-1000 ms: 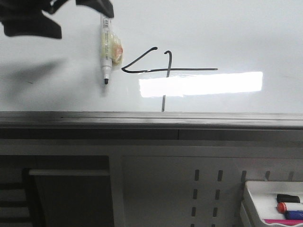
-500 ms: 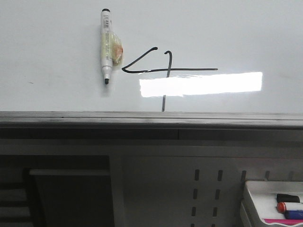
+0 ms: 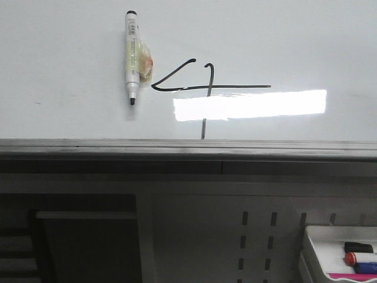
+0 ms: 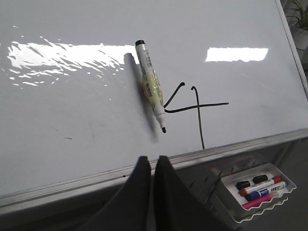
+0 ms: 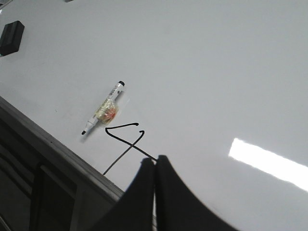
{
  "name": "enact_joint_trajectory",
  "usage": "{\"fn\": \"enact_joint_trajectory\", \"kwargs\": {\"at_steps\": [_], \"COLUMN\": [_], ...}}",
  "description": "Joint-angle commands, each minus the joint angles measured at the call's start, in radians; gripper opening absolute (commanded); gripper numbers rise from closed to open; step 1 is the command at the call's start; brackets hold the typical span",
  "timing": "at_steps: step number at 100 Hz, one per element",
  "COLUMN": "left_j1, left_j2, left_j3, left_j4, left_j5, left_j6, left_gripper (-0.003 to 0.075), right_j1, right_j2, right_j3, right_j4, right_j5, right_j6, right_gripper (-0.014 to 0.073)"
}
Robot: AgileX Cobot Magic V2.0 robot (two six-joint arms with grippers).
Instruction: Write number 4 on whiteboard
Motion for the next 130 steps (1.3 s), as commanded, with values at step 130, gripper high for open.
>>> {"fn": "enact_joint_trajectory", "kwargs": {"at_steps": [130], "left_j1": [0.728], "left_j2": [-0.415], "left_j3": [0.280], "left_j4": [1.632], "left_j5": [0.438], "left_j6": [-1.371], "left_gripper": [-0.0020], "right_j1": [-0.007], "right_j2": [0.013], "right_j3": [-0.022], "right_j4": [-0.011], "right_j5": [-0.087], "right_j6": [-0.002], "right_gripper": [-0.0064]}}
